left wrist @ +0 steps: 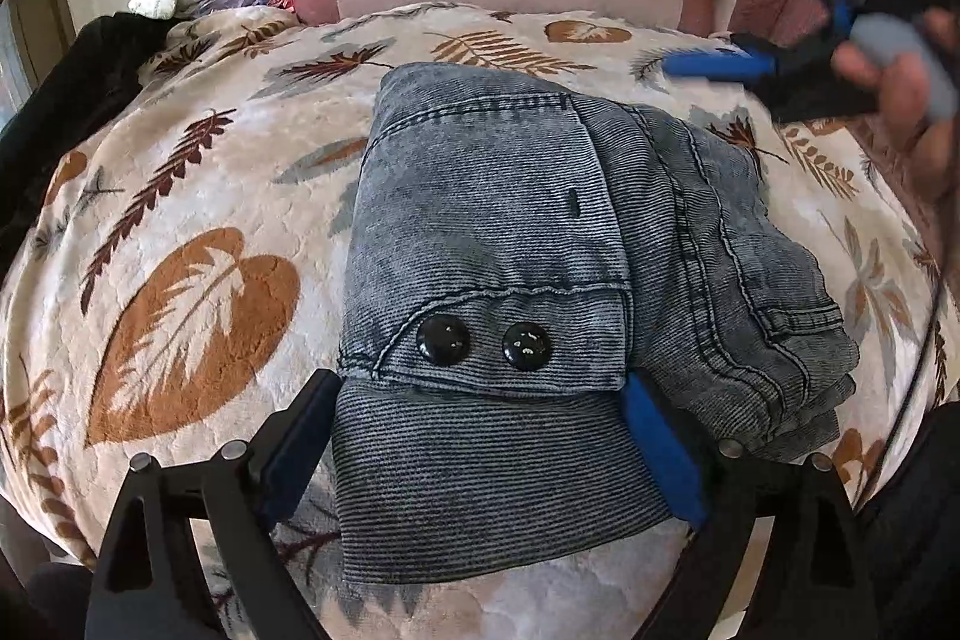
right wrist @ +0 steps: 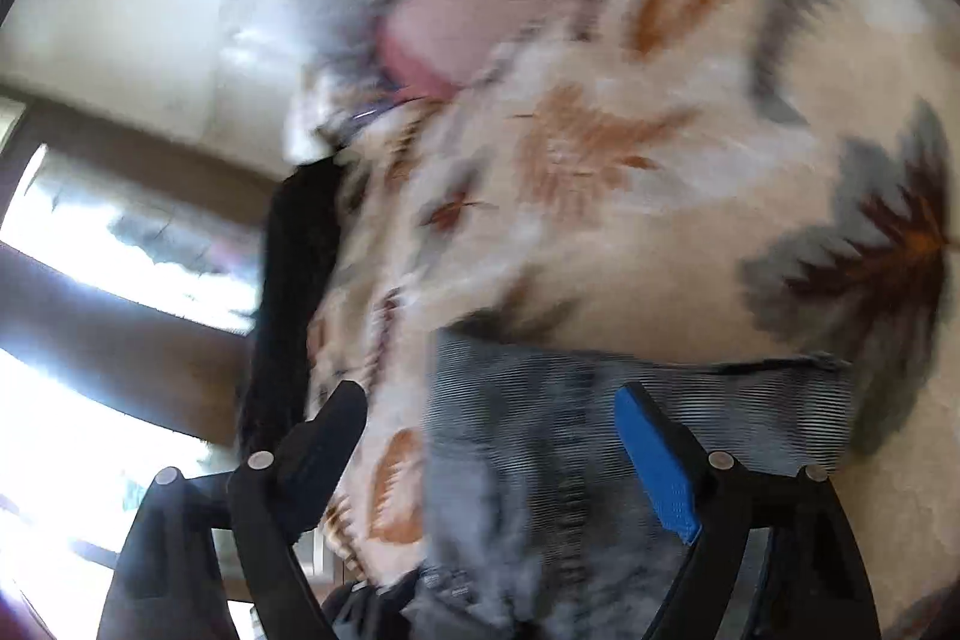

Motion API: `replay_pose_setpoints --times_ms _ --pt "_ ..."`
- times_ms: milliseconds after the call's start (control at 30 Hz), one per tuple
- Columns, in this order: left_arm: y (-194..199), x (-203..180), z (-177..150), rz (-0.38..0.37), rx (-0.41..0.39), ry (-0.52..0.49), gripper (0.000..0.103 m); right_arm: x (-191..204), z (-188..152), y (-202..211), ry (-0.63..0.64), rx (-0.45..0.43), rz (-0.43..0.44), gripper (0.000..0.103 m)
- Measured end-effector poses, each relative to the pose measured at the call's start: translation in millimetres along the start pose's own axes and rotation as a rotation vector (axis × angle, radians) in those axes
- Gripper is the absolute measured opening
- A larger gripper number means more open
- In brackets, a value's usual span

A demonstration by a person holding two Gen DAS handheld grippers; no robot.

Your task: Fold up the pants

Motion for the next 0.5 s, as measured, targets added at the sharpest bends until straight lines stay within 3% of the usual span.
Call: replay_pose_setpoints --times_ms 67,133,233,333,400,500 --pt "-0.2 2.5 -1.1 -0.019 0.006 0.021 0.094 -4.6 -8.1 -3.6 0.046 -0.001 -0.084 0.094" --pt "-2.9 6.1 -2.9 -0.047 0.016 0.05 0.094 -37.4 -17.2 -29.0 0.023 0.081 -0.184 0.096" --pt "-5.1 8.6 -5.6 -0.065 0.012 0.064 0.094 -51.9 -13.9 -14.1 -0.098 0.003 -0.124 0.089" --pt "-1.1 11.9 -4.7 -0.088 0.005 0.093 0.094 -25.0 -13.3 4.9 -0.019 -0.004 -0.155 0.09" --pt "6.7 16.9 -1.6 -0.119 0.001 0.135 0.094 -10.2 -23.7 26.7 0.013 -0.012 -0.112 0.09" --pt "32.0 24.8 6.9 -0.122 -0.086 0.161 0.094 -5.2 -46.8 55.5 0.009 -0.024 -0.08 0.09"
Point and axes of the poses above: each gripper's, at about its wrist camera, not at the fingertips, and y roughly against the way its jaws point, x to its left, z to its top, the point moved 1 cm from there along -y, roughly the way its jaws point, and after that the axes turned 8 degrees about -x, right-handed, at the moved point
